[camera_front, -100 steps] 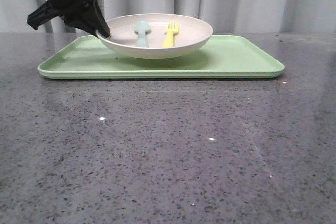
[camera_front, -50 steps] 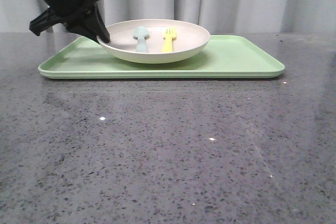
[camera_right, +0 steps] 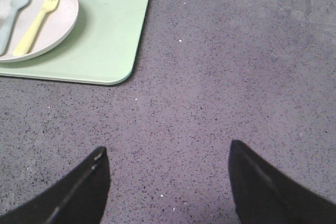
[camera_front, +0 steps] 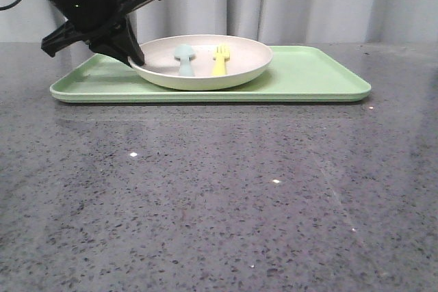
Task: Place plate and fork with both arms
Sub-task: 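Lower the plate onto the tray and open the left gripper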
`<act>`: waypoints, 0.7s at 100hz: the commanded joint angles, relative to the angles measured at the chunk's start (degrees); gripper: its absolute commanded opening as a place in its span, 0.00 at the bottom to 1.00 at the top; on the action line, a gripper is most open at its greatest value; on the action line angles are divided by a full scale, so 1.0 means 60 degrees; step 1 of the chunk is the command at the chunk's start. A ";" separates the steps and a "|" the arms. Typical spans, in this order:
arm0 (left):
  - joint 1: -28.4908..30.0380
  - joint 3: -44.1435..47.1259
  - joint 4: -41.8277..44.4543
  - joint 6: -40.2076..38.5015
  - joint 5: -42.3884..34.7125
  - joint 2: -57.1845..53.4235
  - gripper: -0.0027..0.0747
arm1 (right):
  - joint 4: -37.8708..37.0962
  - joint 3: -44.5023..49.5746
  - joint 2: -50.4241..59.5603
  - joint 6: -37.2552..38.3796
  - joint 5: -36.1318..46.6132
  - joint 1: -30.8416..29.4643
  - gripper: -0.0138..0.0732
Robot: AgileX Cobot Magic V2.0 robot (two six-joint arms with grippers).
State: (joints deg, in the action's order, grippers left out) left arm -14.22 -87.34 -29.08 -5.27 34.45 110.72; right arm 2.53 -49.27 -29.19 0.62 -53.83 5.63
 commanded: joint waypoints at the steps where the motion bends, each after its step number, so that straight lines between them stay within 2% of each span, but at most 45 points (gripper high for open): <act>1: -0.0068 -0.0334 -0.0310 -0.0126 -0.0504 -0.0546 0.01 | 0.0014 -0.0310 -0.0123 -0.0104 0.0598 -0.0054 0.72; 23: -0.0068 -0.0334 -0.0310 -0.0126 -0.0447 -0.0546 0.01 | 0.0014 -0.0310 -0.0123 -0.0104 0.0590 -0.0054 0.72; 30: -0.0068 -0.0334 -0.0310 -0.0126 -0.0447 -0.0546 0.04 | 0.0014 -0.0310 -0.0123 -0.0104 0.0581 -0.0054 0.72; 42: -0.0068 -0.0334 -0.0278 -0.0109 -0.0426 -0.0546 0.20 | 0.0014 -0.0310 -0.0123 -0.0104 0.0562 -0.0054 0.72; 61: -0.0068 -0.0334 -0.0278 -0.0109 -0.0426 -0.0546 0.57 | 0.0014 -0.0310 -0.0123 -0.0104 0.0513 -0.0054 0.72; 70: -0.0068 -0.0351 -0.0278 -0.0109 -0.0316 -0.0565 0.63 | 0.0014 -0.0310 -0.0123 -0.0104 0.0513 -0.0054 0.72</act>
State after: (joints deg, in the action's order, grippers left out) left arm -14.22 -87.38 -29.14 -5.37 34.35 110.72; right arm 2.53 -49.27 -29.19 0.62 -54.40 5.63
